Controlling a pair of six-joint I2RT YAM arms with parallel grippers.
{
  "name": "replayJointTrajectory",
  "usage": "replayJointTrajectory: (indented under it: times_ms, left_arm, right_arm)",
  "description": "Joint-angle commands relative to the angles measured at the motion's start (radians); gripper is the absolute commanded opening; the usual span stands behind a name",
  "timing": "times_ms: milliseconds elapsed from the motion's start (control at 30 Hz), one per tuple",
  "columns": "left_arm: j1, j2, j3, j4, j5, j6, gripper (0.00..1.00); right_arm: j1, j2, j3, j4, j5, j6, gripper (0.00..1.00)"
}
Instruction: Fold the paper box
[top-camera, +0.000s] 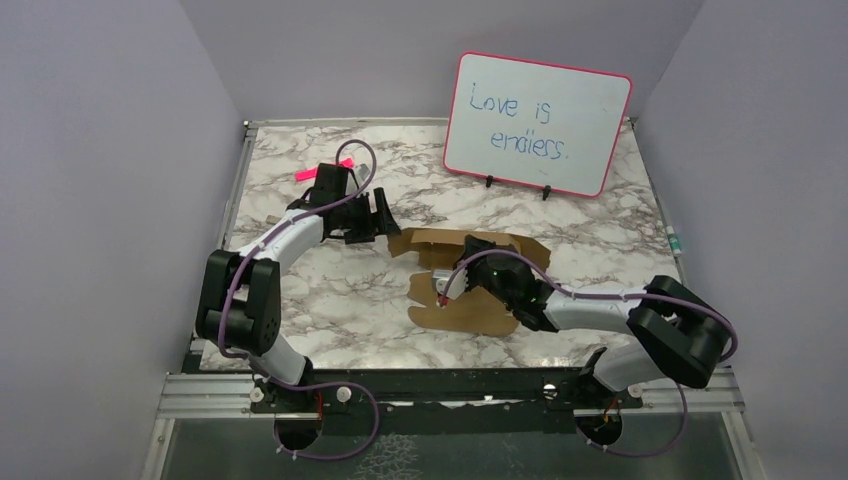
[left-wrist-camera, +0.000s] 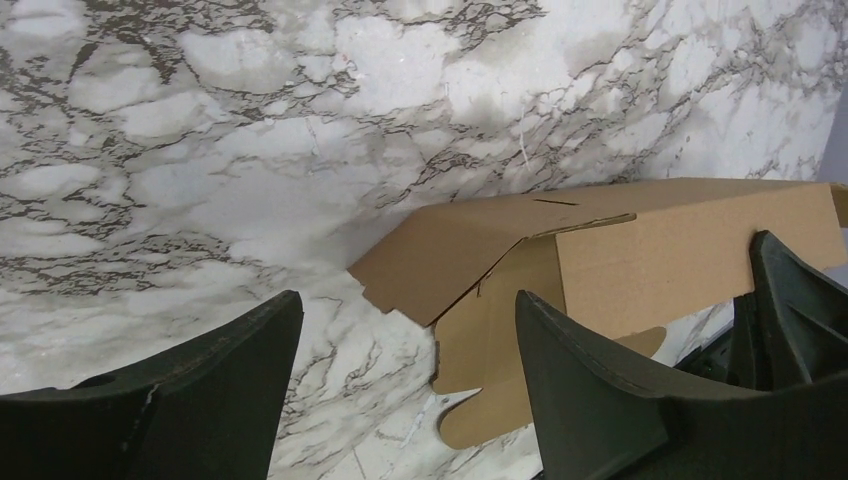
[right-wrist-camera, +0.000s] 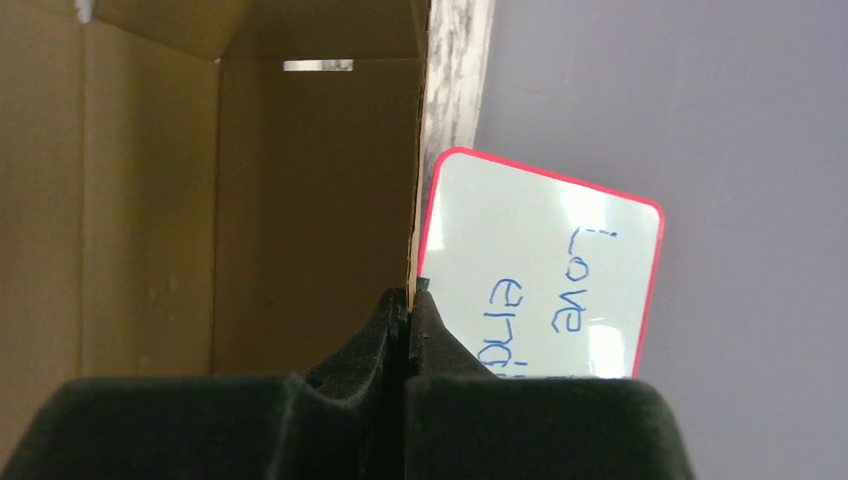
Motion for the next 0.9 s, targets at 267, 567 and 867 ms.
replayJointTrajectory:
  times_ms: [267, 567, 867]
  left_arm:
    - [-0.027, -0.02, 0.03, 0.109, 0.038, -0.033, 0.76]
    - [-0.028, 0.057, 0.08, 0.096, 0.026, -0.021, 0.76]
    - [-0.081, 0.036, 0.011, 0.17, 0.078, -0.057, 0.65]
  right_arm:
    - [0.02, 0.097, -0.093, 0.361, 0.067, -0.151, 0.03]
    - [0.032, 0.149, -0.112, 0.45, 0.082, -0.18, 0.03]
    - [0.035, 0.195, -0.121, 0.564, 0.091, -0.207, 0.03]
